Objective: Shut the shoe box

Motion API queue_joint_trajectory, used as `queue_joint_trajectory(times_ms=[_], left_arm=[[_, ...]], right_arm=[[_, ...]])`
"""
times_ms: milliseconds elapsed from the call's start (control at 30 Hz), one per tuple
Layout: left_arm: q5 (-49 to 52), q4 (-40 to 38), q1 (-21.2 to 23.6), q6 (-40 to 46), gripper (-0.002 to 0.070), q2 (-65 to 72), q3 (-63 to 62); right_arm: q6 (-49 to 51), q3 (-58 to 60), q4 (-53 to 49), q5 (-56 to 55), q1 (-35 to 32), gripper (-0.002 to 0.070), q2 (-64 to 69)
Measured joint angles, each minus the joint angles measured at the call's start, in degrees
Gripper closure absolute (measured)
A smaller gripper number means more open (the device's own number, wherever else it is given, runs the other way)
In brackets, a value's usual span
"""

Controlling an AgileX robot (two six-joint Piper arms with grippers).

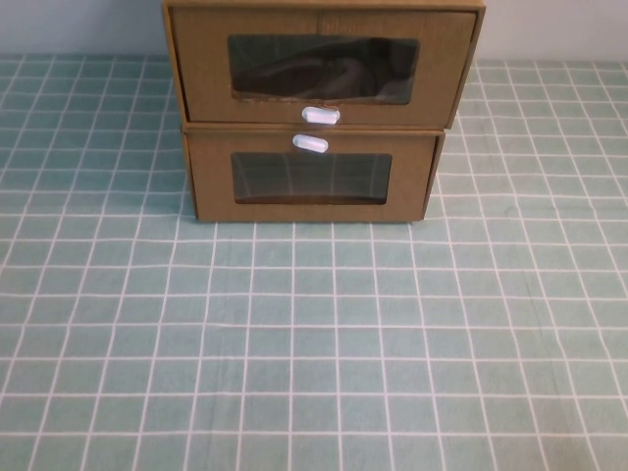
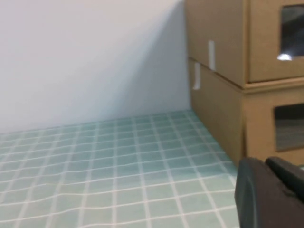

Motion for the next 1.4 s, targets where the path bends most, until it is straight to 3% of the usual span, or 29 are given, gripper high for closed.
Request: queue_joint_trajectory(times_ms=[100, 200, 567, 1400], left_arm=[[1.6, 11.6, 3.5, -11.5, 0.068, -1.1, 0.0], [4.3, 14.9, 5.5, -15.5, 0.068, -1.2, 0.0], [19.4, 17.3, 6.0, -17.3, 0.068, -1.2, 0.0], [20.2, 17.9, 6.0, -17.3, 0.068, -1.3, -0.1]], right_arm=[[0.0, 0.0, 0.0, 0.0, 0.0, 0.0687, 0.0], [0.0, 0.0, 0.0, 0.0, 0.0, 0.0687, 0.0], [0.0, 0.0, 0.0, 0.0, 0.0, 0.0687, 0.0], [-0.1, 0.0, 0.0, 0.0, 0.0, 0.0687, -0.1]])
